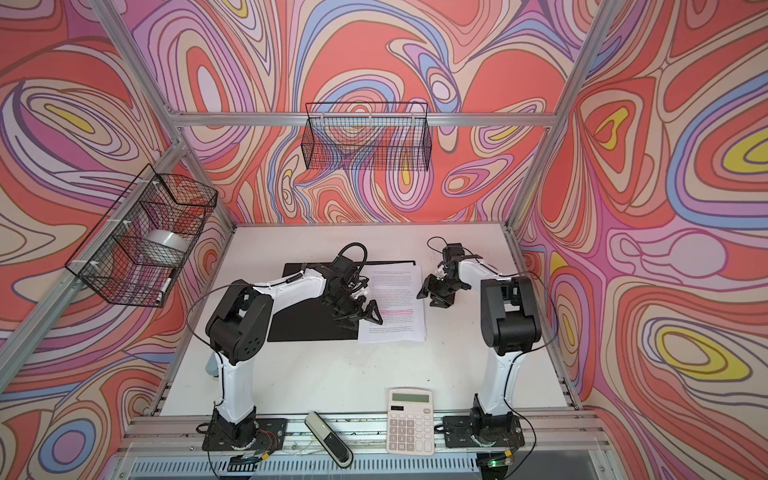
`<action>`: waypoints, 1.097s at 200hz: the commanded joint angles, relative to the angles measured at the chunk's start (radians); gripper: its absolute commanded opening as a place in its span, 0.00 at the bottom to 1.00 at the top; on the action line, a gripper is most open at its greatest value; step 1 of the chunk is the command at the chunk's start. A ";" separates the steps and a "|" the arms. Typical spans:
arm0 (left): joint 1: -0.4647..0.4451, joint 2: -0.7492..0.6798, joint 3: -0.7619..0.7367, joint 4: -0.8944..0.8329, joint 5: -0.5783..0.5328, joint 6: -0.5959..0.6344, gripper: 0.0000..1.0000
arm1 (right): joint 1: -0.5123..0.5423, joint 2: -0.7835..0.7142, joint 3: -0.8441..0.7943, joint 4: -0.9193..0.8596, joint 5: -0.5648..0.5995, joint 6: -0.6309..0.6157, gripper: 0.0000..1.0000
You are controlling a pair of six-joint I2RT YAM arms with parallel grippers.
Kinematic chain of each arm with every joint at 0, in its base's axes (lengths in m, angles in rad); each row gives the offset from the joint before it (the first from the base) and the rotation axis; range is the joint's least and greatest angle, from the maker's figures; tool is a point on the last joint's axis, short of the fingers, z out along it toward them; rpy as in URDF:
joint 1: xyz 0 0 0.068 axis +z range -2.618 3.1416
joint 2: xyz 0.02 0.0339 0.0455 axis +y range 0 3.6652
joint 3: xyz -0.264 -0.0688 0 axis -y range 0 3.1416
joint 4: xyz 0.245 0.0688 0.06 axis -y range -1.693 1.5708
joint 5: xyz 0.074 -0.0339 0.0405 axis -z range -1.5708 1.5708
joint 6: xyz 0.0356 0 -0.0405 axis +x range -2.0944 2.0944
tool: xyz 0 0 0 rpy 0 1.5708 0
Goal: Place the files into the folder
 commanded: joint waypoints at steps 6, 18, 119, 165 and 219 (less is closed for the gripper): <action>0.004 -0.045 0.016 -0.049 -0.044 0.029 1.00 | -0.010 0.033 0.038 0.009 0.028 -0.026 0.58; 0.006 -0.047 0.016 -0.049 -0.046 0.026 1.00 | -0.012 0.046 0.048 0.012 0.027 -0.029 0.58; 0.092 -0.153 0.019 -0.016 -0.048 0.135 1.00 | -0.013 0.162 0.141 -0.001 -0.058 -0.099 0.58; 0.181 -0.130 0.046 0.032 -0.121 0.115 1.00 | -0.013 0.206 0.212 -0.028 -0.072 -0.132 0.56; 0.221 -0.008 0.117 0.067 -0.114 0.064 1.00 | -0.012 0.240 0.258 -0.040 -0.102 -0.141 0.52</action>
